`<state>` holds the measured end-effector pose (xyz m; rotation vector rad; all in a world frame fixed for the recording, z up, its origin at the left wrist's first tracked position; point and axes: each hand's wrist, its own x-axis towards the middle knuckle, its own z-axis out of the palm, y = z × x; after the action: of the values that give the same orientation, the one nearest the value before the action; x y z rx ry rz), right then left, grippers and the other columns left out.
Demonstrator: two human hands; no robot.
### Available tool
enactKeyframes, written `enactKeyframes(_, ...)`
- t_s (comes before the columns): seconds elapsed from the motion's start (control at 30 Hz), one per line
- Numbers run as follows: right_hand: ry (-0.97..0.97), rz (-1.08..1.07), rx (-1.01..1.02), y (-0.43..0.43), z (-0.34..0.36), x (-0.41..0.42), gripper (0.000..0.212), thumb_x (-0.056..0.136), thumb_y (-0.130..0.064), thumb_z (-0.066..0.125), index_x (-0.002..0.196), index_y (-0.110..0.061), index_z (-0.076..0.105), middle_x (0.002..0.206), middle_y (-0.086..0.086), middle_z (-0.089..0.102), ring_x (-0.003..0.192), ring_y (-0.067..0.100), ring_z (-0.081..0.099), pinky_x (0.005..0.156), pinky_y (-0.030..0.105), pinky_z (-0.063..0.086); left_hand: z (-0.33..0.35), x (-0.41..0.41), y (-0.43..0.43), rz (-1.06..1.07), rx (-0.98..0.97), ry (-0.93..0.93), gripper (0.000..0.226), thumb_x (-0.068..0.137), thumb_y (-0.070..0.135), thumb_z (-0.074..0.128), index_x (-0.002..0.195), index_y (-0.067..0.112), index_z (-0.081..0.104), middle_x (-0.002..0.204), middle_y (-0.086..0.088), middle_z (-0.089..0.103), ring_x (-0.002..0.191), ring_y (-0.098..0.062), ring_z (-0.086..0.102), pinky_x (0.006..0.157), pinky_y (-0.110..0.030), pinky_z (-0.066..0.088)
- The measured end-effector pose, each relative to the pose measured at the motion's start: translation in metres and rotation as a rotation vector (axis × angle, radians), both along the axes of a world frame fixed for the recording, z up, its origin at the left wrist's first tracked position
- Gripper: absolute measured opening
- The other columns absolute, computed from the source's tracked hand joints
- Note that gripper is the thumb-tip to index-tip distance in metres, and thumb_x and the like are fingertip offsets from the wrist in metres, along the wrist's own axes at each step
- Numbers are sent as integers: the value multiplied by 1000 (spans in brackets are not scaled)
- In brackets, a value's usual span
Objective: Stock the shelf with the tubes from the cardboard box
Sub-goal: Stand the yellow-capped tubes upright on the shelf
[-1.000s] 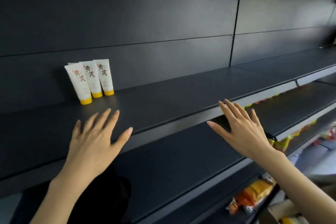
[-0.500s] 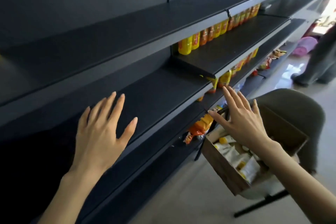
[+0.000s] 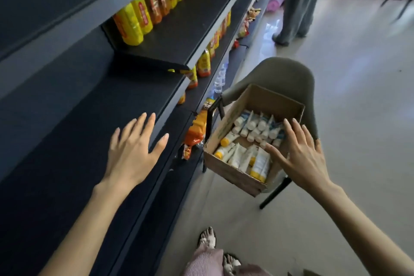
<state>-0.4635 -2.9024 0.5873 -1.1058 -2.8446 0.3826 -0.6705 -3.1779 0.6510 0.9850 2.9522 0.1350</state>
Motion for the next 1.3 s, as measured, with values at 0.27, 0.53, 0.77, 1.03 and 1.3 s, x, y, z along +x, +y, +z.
enactKeyframes(0.27,12,-288,-142,-2,-44,4,93,78,-75,24,152,-21,7,160,3,10,147,23,10,116,51,14,-39,-48,80,-258,-53,-128,80,84,66,6,152,24,15,158,1,19,145,-17,16,117,-45,11)
enactKeyframes(0.53,6,-366,-222,-11,-99,-18,87,86,-65,38,152,-18,8,159,6,13,146,22,13,118,46,19,-102,-77,133,-360,-88,-230,67,94,59,20,152,24,15,158,1,21,144,-20,16,116,-45,11)
enactKeyframes(0.77,7,-371,-383,8,-175,-61,85,90,-55,48,151,-11,11,159,12,9,147,24,7,117,39,15,-155,-94,154,-331,-108,-270,69,93,61,18,152,24,15,157,1,23,144,-19,18,116,-45,14)
enactKeyframes(1.03,-145,-594,-698,44,-264,-97,81,93,-36,55,150,-4,7,152,23,11,139,41,21,110,46,26,-207,-92,153,-270,-158,-387,79,85,67,8,152,26,13,158,3,21,145,-16,16,116,-42,14)
enactKeyframes(1.3,-357,-635,-589,46,-302,-106,78,93,-35,54,149,-6,8,140,23,26,127,40,33,97,46,39,-227,-85,160,-284,-125,-460,76,85,67,12,151,29,16,157,6,22,144,-11,17,114,-41,19)
